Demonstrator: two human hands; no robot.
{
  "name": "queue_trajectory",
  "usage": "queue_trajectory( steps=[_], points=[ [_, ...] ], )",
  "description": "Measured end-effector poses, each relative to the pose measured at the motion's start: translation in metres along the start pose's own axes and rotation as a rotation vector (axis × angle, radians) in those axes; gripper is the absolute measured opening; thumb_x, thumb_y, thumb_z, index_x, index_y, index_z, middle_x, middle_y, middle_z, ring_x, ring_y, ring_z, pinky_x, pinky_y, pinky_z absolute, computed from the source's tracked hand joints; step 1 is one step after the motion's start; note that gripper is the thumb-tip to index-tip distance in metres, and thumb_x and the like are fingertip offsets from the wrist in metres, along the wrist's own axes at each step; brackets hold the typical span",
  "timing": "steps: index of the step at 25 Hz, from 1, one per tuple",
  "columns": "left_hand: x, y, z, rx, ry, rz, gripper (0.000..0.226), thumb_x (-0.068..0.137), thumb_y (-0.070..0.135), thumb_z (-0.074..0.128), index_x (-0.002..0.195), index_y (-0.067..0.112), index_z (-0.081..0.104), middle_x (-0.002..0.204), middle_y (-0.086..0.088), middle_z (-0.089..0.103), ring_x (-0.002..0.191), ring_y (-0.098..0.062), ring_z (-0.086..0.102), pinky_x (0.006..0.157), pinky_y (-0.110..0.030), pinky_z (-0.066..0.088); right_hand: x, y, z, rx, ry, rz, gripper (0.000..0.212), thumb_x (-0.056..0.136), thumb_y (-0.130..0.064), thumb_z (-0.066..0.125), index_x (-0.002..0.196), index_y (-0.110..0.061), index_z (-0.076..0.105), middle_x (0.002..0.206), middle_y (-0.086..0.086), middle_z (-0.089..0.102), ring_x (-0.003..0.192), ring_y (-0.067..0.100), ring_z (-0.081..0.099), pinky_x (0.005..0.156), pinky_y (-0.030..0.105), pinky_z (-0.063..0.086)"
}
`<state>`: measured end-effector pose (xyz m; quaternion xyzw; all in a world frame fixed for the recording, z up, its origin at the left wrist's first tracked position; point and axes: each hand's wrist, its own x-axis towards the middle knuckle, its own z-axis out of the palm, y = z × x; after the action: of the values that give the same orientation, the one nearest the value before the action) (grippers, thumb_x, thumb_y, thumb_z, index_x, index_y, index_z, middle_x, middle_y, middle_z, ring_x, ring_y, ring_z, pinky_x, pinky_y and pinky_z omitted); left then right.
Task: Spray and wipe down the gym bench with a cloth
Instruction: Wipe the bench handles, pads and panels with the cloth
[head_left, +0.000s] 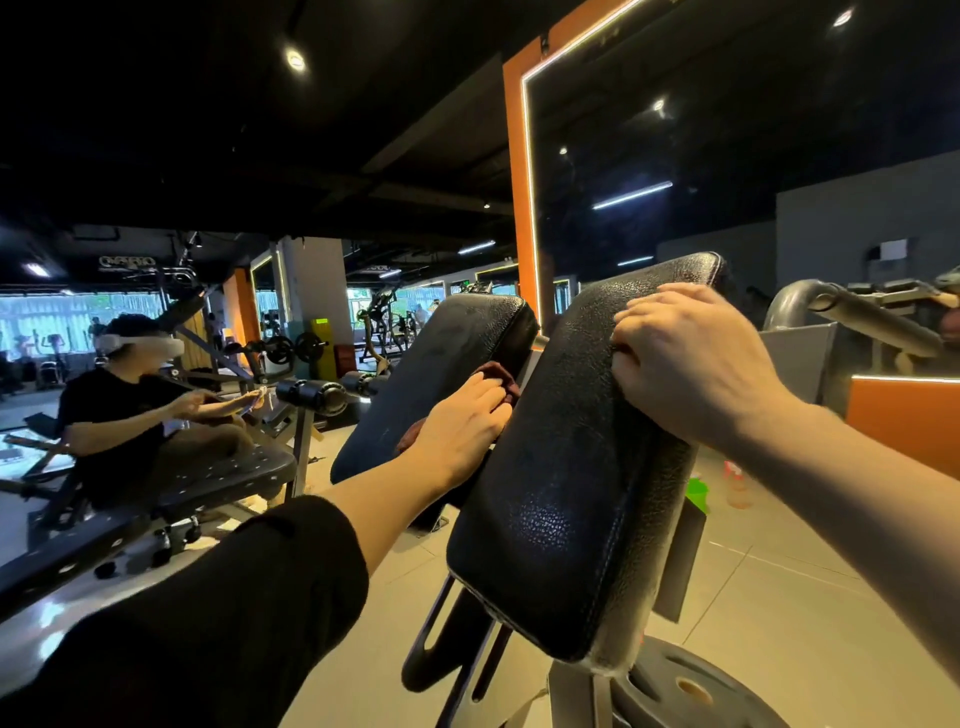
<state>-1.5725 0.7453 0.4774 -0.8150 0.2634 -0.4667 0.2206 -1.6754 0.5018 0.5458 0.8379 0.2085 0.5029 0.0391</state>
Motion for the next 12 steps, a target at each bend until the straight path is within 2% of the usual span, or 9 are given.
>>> queue_trajectory(
  steps=[2, 5, 8, 12],
  points=[
    [-0.02, 0.006, -0.004, -0.029, 0.049, 0.026, 0.021, 0.077, 0.014, 0.076, 0.097, 0.008, 0.072, 0.097, -0.006, 0.07, 0.095, -0.022, 0.065, 0.107, -0.029, 0.03, -0.013, -0.018, 0.001, 0.049, -0.017, -0.097, 0.036, 0.078, -0.033, 0.045, 0.081, -0.014, 0.075, 0.091, 0.003, 0.074, 0.096, 0.021, 0.066, 0.102, 0.033, 0.036],
    [-0.055, 0.013, -0.016, -0.087, 0.053, -0.024, 0.037, 0.066, 0.021, 0.087, 0.1, 0.013, 0.074, 0.1, -0.001, 0.072, 0.096, -0.019, 0.067, 0.103, -0.028, 0.041, -0.029, -0.027, 0.009, 0.198, 0.026, -0.13, 0.042, 0.083, -0.034, 0.039, 0.077, -0.014, 0.075, 0.086, 0.001, 0.074, 0.091, 0.021, 0.069, 0.089, 0.036, 0.047],
    [-0.084, 0.018, -0.021, -0.116, -0.006, -0.085, 0.048, 0.059, 0.022, 0.092, 0.103, 0.015, 0.074, 0.102, 0.001, 0.072, 0.096, -0.018, 0.068, 0.099, -0.027, 0.036, -0.028, -0.025, 0.017, 0.223, 0.105, -0.122, 0.044, 0.084, -0.032, 0.036, 0.072, -0.014, 0.074, 0.083, 0.001, 0.074, 0.088, 0.021, 0.069, 0.084, 0.037, 0.042],
    [-0.121, 0.025, -0.025, -0.136, -0.035, -0.098, 0.049, 0.06, 0.016, 0.091, 0.106, 0.014, 0.072, 0.105, -0.002, 0.072, 0.099, -0.021, 0.068, 0.097, -0.028, 0.035, -0.029, -0.028, 0.023, 0.188, 0.117, -0.099, 0.046, 0.083, -0.033, 0.033, 0.071, -0.013, 0.073, 0.082, 0.003, 0.074, 0.088, 0.022, 0.07, 0.084, 0.038, 0.039]
  ],
)
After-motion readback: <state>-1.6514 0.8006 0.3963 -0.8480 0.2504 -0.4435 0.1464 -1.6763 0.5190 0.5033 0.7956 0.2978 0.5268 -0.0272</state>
